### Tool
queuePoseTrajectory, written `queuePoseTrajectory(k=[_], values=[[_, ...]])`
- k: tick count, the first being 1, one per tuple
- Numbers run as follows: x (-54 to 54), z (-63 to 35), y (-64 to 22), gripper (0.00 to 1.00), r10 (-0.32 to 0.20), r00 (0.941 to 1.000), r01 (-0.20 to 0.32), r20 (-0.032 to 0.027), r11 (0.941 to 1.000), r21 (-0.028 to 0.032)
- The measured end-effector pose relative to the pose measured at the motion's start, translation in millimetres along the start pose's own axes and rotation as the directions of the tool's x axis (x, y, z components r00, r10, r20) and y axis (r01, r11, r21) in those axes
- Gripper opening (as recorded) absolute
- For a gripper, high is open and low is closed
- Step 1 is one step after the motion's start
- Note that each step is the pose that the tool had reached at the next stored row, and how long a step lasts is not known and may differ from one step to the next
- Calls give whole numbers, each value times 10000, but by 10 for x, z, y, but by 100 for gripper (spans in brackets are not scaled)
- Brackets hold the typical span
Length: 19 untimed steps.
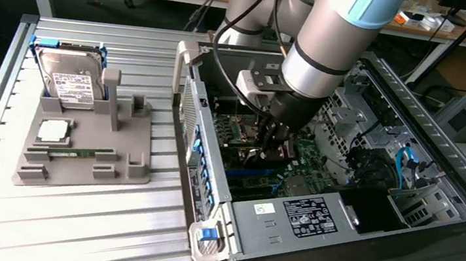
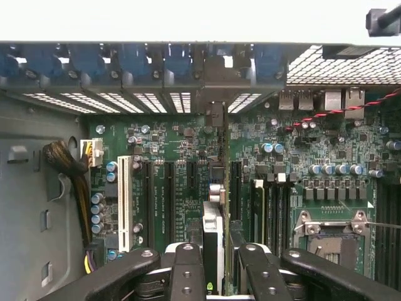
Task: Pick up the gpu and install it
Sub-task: 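Insert the gpu into the slot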
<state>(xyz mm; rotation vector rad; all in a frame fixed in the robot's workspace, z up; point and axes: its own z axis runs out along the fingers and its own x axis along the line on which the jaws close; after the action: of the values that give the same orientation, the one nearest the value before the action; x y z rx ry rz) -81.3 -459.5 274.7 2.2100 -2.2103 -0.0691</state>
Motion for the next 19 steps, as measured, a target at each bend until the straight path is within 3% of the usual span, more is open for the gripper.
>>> queuePoseTrajectory(k=[19], values=[[2,70,21,27,60,10000,-60,-1,10000,2]])
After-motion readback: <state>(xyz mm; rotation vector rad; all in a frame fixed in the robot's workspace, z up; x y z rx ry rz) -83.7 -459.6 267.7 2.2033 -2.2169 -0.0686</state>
